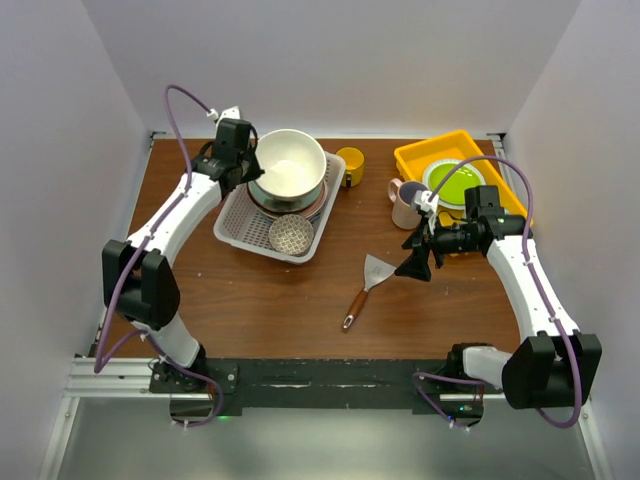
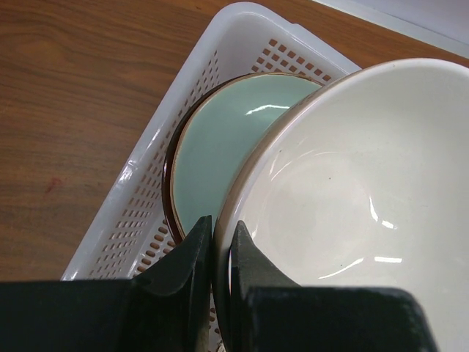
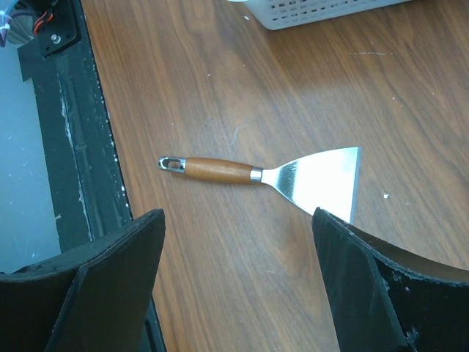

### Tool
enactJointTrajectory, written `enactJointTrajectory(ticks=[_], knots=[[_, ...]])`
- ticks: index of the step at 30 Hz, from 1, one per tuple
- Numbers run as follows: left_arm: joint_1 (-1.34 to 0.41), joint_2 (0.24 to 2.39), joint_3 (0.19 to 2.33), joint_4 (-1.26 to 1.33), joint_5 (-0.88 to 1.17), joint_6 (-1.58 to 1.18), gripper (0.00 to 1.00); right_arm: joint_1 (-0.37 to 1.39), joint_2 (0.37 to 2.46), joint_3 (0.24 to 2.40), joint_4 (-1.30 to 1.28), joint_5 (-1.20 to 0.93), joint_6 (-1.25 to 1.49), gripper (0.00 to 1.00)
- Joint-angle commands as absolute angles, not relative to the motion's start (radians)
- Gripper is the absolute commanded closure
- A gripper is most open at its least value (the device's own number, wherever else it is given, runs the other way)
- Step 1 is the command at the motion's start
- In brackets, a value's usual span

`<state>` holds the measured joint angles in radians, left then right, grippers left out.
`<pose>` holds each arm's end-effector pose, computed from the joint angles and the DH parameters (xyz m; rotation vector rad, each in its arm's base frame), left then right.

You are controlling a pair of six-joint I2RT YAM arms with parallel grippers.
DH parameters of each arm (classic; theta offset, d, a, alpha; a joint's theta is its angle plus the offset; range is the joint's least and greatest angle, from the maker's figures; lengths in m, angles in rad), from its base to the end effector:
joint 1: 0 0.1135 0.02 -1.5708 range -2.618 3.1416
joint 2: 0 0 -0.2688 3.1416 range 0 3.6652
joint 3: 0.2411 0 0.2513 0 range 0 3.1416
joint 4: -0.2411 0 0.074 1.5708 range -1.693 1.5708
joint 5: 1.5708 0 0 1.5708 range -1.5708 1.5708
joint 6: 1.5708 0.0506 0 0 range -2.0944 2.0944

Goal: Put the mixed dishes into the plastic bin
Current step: Place the bowl in the plastic bin.

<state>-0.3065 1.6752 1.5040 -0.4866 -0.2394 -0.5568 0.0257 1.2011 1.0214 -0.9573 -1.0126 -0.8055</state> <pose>0.3813 -0.1081 0.3231 -0.4056 2.1775 -0.2128 0.2149 0.0485 0.2881 -1.1382 1.9110 0.9475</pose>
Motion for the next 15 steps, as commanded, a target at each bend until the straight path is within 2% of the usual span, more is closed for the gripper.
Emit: enactJointTrajectory(ticks=[1,15], knots=[[-0.282,1.647,1.624,-0.255,-0.186,-0.653,1.0,0.021,1.172,1.046,-0.953,-1.022,-0.821,0.14],[-0.258,1.709,1.631,-0.221,-0.143,-0.65,1.0,0.021,1.173,1.045,-0.953,-1.025,-0.821,0.14]])
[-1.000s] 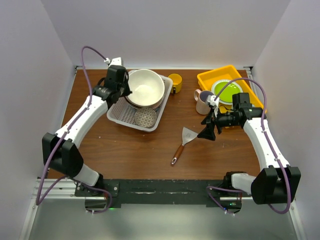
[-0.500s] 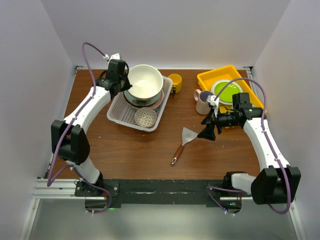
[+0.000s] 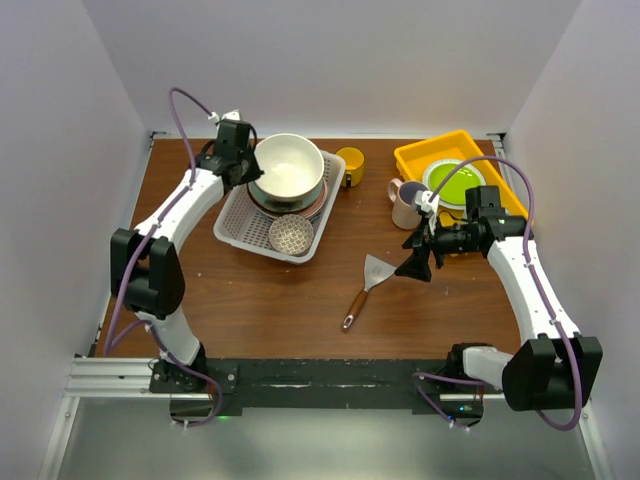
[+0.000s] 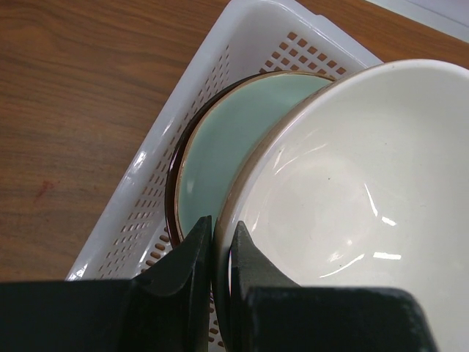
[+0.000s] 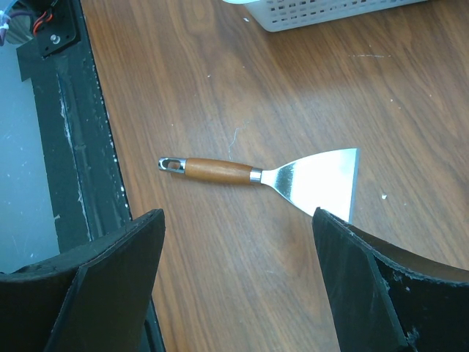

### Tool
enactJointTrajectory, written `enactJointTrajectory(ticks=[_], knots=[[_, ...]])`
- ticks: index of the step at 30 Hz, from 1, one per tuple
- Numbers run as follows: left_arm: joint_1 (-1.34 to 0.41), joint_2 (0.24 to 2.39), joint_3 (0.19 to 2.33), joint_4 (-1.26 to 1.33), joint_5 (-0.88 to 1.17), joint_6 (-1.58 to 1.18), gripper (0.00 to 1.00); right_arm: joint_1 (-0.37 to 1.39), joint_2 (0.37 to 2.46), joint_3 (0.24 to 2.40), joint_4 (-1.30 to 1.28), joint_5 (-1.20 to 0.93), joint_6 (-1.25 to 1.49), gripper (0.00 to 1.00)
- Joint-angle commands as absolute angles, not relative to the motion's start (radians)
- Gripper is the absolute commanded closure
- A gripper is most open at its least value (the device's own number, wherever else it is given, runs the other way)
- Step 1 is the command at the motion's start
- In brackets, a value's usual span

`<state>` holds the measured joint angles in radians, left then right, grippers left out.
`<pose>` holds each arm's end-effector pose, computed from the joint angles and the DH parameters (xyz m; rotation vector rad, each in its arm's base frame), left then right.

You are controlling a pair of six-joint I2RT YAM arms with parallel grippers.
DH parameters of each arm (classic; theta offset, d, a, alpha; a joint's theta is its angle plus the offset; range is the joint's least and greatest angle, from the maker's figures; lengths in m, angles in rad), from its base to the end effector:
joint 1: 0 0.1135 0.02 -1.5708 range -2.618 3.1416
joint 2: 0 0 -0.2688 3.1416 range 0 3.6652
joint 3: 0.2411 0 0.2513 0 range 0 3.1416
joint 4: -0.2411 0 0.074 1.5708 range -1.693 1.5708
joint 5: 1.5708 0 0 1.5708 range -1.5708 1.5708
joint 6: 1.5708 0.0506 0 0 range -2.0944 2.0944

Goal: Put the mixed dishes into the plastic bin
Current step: Place the bowl in the plastic bin.

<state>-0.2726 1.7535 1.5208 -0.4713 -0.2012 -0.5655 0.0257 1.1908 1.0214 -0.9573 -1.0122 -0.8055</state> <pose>0.4018 -0.1018 0.2999 -0.4351 2.2249 -0.2176 0.2131 0.0484 0.2901 -1.1409 1.9030 0.9397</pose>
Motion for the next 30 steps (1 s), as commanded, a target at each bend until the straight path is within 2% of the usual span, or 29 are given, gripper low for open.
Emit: enactJointTrajectory(ticks=[1,18,27,30], knots=[[-0.258,1.709,1.631,-0.219,-0.14,-0.65,1.0,0.021,1.172,1.045,-0.951,-1.026,-0.821,0.14],[-0.253,1.736,1.624,-0.186,-0.133,-0.603,1.0,0.021,1.175,1.045,-0.951,-1.025,-0.821,0.14],[-0.249,1.744,1.626,-0.187,-0.132,-0.604,0.91,0.021,1.174,1.043,-0.951,-1.026,-0.822,0.14],[-0.245,1.746,1.626,-0.189,-0.13,-0.604,0.84,0.021,1.173,1.043,-0.951,-1.026,-0.821,0.14]])
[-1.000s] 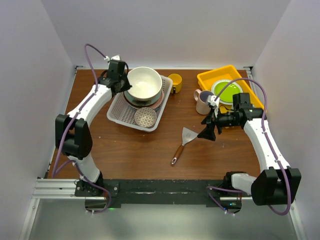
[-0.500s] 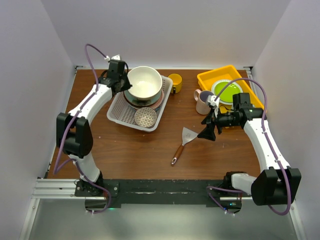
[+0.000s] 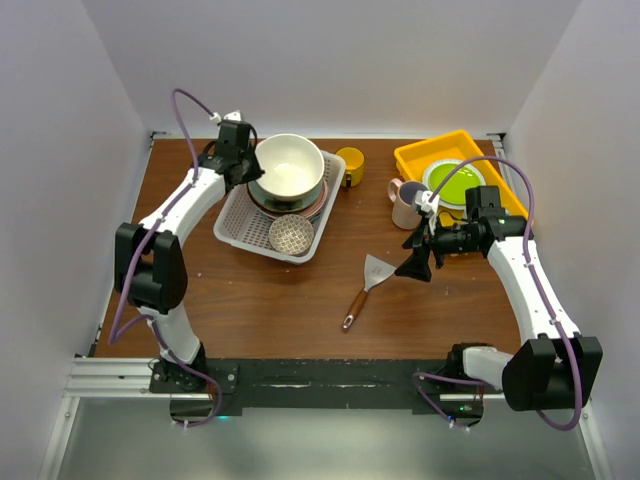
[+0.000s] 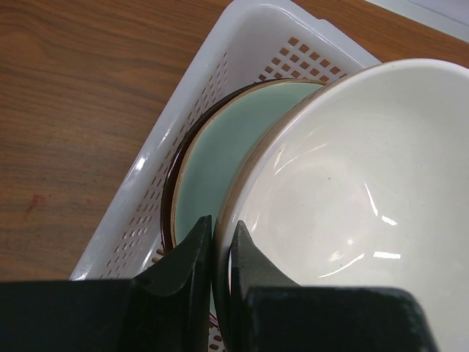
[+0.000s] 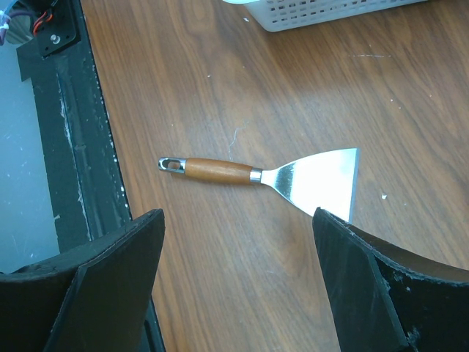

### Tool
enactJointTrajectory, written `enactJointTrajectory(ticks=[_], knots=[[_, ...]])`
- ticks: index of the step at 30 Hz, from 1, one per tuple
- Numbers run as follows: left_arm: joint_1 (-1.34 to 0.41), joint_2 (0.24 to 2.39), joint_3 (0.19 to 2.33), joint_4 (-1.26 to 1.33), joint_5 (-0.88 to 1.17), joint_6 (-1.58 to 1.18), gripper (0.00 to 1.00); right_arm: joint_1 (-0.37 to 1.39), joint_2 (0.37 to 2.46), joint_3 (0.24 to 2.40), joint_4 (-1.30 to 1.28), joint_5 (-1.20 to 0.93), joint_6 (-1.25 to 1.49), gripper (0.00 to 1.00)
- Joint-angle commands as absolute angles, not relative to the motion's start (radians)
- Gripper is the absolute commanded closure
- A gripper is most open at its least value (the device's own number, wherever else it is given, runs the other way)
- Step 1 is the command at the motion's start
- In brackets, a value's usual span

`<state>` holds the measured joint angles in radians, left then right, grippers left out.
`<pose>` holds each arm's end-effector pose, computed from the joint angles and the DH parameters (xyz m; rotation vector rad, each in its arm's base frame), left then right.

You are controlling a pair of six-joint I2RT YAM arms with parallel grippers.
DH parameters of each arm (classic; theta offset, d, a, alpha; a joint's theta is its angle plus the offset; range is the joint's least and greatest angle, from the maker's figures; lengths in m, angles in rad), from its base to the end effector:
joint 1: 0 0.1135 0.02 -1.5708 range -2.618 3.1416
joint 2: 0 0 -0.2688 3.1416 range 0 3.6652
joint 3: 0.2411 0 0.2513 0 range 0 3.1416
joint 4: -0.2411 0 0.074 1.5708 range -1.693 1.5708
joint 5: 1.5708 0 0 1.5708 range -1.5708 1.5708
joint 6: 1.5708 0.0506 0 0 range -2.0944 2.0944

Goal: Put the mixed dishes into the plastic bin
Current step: Place the bowl in the plastic bin.

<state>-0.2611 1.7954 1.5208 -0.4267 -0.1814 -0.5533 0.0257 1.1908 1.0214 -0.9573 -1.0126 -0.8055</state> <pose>0.4135 -0.1010 0.2873 -0.4246 2.2283 -0.2276 0.2131 0.0484 0.2901 -1.1409 1.9027 0.9401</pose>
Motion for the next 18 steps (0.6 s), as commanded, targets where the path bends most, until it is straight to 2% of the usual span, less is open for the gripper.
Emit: enactJointTrajectory(ticks=[1,6,13,18], knots=[[-0.245,1.744,1.628,-0.189,-0.13,-0.604,0.82,0.021,1.173,1.045,-0.954,-1.026,-0.821,0.14],[-0.242,1.744,1.631,-0.19,-0.123,-0.604,0.73,0.021,1.172,1.046,-0.954,-1.026,-0.822,0.14],[-0.236,1.726,1.634,-0.192,-0.11,-0.597,0.51,0.021,1.173,1.046,-0.953,-1.026,-0.822,0.14],[-0.232,1.713,1.634,-0.196,-0.114,-0.589,0.47,0.02,1.173,1.045,-0.954,-1.026,-0.822,0.14]])
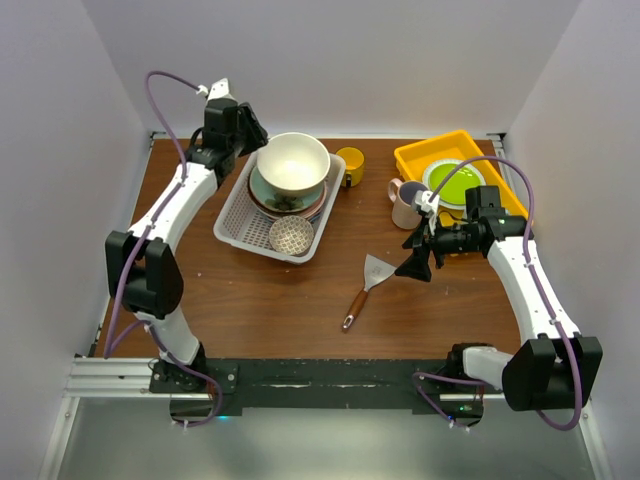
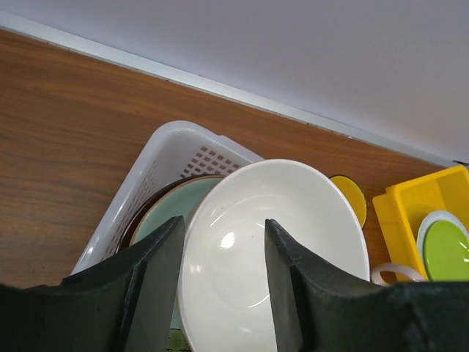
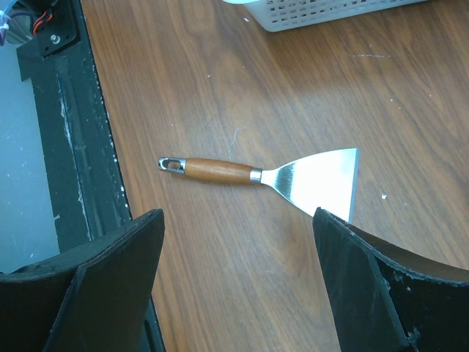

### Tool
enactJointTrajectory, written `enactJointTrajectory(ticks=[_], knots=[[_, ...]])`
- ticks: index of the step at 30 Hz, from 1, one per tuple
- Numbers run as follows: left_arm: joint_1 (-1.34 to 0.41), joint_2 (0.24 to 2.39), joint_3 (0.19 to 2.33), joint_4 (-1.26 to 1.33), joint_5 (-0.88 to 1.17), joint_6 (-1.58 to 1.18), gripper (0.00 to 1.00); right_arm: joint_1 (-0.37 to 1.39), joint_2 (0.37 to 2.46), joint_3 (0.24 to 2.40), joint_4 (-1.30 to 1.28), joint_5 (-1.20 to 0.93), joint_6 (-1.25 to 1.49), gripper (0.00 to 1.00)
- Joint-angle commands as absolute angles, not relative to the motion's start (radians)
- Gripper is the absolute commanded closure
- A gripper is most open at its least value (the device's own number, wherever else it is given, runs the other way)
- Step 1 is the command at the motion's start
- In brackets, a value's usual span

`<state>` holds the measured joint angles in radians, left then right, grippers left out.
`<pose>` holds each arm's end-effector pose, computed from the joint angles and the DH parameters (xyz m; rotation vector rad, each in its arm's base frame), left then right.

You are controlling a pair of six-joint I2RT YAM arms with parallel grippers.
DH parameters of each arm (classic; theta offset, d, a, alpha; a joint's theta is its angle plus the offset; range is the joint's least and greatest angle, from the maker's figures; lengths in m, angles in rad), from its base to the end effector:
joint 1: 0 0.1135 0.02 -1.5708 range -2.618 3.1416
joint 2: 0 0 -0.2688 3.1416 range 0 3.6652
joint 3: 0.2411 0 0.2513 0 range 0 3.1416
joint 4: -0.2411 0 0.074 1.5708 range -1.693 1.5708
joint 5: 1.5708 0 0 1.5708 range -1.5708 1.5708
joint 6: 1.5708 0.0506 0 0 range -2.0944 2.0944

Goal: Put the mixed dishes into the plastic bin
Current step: Place the bowl in the plastic bin.

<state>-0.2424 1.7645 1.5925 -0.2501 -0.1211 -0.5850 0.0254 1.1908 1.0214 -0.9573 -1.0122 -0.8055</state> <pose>0.4245 -0.0987 0.3437 -0.4207 1.9689 -0.4117 0.2131 0.0483 0.2901 -1.1406 1.9031 0.9395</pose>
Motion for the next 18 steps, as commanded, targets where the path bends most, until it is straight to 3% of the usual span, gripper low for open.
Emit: enactJointTrajectory(ticks=[1,14,18], knots=[[-0.232,1.71,1.634,-0.199,-0.114,-0.588,0.47,0.02,1.173,1.045,-0.954,-1.026,-0.824,0.14],[-0.222,1.638,1.579,-0.172,-0.078,-0.542,0.42,0.017,1.174,1.046,-0.954,-1.025,-0.822,0.14],[-0.215,1.571,1.52,-0.123,-0.02,-0.506,0.33,0.017,1.173,1.048,-0.956,-1.025,-0.822,0.14]])
